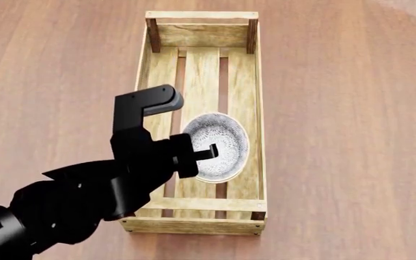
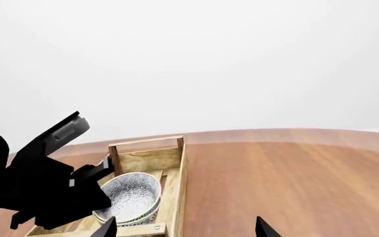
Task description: Stack the right bowl on the left bowl and place them in the tray.
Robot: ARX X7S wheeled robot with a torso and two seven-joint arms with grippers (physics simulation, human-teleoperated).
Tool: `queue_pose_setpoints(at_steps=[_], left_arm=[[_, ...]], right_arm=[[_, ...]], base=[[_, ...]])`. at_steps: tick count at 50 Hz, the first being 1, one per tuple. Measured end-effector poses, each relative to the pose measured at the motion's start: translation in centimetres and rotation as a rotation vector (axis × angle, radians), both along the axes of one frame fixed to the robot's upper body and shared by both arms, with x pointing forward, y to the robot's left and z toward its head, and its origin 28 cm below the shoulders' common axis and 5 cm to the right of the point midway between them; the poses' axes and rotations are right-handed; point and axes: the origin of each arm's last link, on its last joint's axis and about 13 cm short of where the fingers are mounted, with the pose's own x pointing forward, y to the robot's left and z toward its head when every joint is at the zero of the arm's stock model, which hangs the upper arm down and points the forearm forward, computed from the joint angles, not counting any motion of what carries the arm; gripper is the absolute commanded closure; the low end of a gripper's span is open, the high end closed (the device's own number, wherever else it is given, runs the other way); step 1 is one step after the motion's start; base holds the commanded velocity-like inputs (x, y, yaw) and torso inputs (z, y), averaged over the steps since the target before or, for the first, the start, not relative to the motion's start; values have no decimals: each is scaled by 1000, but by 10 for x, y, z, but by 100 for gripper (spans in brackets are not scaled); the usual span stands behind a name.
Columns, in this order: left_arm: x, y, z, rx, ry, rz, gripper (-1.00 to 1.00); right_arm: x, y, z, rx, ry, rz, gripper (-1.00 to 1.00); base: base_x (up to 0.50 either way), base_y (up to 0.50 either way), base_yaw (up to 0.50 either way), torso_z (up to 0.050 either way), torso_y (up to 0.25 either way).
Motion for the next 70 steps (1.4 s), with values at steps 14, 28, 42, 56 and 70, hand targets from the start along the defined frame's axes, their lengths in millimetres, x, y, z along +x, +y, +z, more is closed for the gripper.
queue_pose_setpoints(at_steps=[14, 28, 42, 56, 70], left_arm=[[0, 3, -6, 27, -30, -33, 100], [9, 2, 15, 128, -246, -72, -100], [14, -5, 41, 221, -480, -107, -100], [-10, -6, 68, 230, -615, -140, -100], [-97, 19, 95, 240, -825, -232, -100]], right_arm=[[4, -2, -2, -7, 7, -18, -100], [6, -2, -4, -12, 15, -19, -100], [6, 0, -4, -17, 17, -12, -100], [-5, 9, 3, -31, -5, 24, -100], [-22, 21, 12, -47, -34, 82, -100]], base=[[0, 0, 0, 0, 1], [0, 0, 0, 1, 0], [0, 0, 0, 0, 0], [0, 0, 0, 0, 0], [0, 0, 0, 0, 0]])
